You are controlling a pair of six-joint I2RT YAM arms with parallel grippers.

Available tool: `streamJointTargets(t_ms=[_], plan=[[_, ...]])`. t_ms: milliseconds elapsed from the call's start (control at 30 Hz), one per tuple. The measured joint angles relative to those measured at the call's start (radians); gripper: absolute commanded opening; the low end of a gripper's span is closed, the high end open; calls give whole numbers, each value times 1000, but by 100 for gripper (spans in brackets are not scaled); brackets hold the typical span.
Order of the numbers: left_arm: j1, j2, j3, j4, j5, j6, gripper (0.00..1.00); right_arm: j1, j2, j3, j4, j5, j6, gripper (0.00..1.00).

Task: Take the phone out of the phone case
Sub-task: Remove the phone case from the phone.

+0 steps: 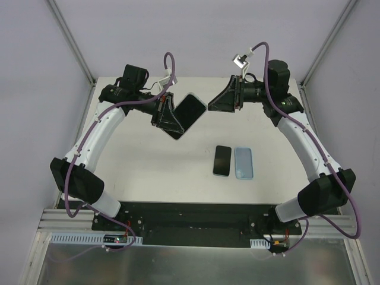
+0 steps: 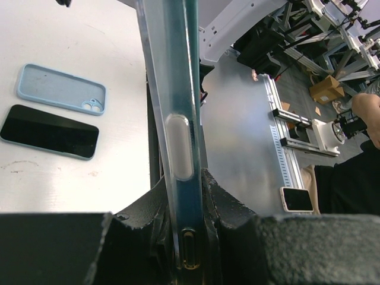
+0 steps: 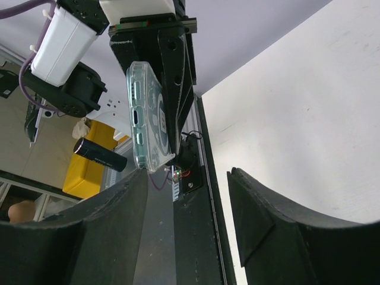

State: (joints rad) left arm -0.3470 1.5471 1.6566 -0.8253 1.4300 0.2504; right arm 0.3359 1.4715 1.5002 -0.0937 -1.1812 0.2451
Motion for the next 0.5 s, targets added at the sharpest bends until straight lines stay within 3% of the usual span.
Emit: streamJointTargets(t_ms=[500], plan=[[0, 10, 2, 2, 0, 0, 0, 15, 3, -13, 66, -92, 35, 53]])
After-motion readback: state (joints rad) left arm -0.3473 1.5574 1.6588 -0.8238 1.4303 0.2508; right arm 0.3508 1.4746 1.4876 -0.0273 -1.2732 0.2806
